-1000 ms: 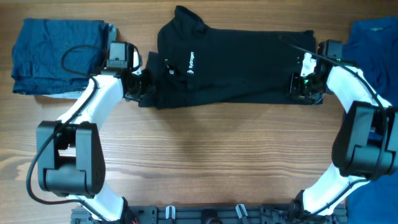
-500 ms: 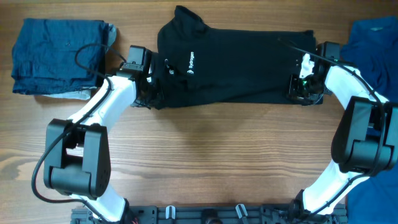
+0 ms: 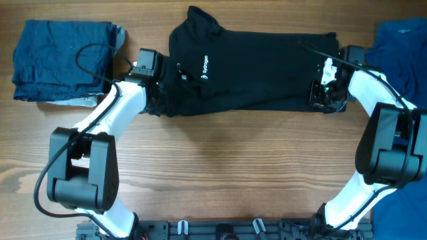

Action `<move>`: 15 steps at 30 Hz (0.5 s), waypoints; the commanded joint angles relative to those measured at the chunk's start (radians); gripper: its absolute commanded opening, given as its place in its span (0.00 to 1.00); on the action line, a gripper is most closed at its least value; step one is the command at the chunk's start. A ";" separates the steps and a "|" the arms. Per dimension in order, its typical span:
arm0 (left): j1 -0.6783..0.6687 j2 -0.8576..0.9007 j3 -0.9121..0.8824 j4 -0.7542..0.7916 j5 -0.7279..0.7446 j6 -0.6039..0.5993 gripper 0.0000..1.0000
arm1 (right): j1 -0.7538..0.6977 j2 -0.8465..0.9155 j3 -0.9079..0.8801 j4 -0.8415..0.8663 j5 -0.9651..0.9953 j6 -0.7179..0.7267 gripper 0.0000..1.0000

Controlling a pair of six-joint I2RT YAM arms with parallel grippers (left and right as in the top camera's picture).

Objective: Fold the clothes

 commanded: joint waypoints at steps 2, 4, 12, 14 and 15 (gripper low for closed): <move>0.005 0.013 -0.008 0.049 -0.021 -0.016 0.04 | 0.001 -0.098 0.100 -0.077 -0.070 -0.002 0.21; 0.017 0.013 -0.008 0.055 -0.021 -0.046 0.04 | 0.001 -0.144 0.106 -0.106 -0.051 -0.002 0.33; 0.042 0.013 -0.011 0.026 -0.018 -0.105 0.07 | -0.016 -0.163 0.088 -0.075 0.325 0.058 0.54; 0.042 0.013 -0.012 0.026 -0.017 -0.105 0.08 | -0.016 -0.163 0.088 -0.038 0.354 0.029 0.54; 0.042 0.013 -0.014 0.026 -0.017 -0.109 0.08 | -0.016 -0.163 0.088 -0.027 0.359 0.018 0.54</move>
